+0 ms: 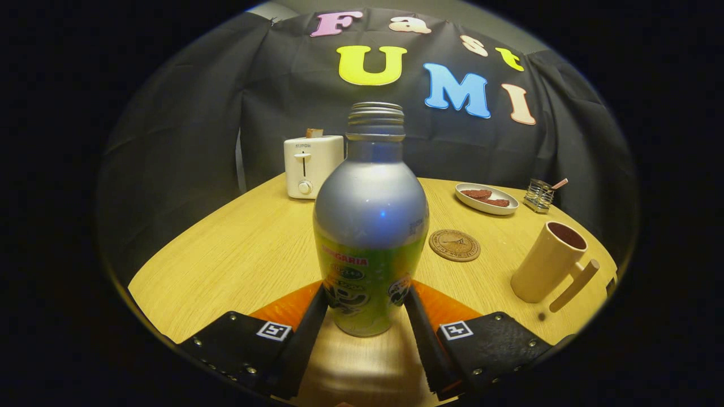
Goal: Take the bottle from table, then pour the juice into the cup, finally place the bottle on the coaster
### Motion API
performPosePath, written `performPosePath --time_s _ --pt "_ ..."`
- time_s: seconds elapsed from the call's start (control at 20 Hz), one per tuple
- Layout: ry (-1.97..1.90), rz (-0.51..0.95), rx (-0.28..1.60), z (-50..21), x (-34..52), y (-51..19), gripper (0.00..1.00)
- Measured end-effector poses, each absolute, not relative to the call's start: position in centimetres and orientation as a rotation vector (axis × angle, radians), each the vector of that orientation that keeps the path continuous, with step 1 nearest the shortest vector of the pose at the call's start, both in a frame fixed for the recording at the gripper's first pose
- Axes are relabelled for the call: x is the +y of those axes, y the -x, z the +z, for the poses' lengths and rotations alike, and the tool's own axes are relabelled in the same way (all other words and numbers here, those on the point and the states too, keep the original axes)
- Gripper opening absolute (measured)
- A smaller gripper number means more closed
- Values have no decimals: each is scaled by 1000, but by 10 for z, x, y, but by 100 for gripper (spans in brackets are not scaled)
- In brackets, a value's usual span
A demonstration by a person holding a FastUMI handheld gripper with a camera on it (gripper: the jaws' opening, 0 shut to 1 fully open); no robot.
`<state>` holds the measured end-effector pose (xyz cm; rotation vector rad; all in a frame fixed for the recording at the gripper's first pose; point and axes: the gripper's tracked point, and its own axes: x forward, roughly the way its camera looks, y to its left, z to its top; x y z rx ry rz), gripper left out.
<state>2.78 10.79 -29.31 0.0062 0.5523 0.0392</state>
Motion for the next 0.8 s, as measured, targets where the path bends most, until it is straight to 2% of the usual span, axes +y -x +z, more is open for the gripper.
performPosePath --time_s 0.15,0.8 --pt "-33 38 553 -287 107 -31 77" --pt "-236 9 479 -221 74 -49 77"
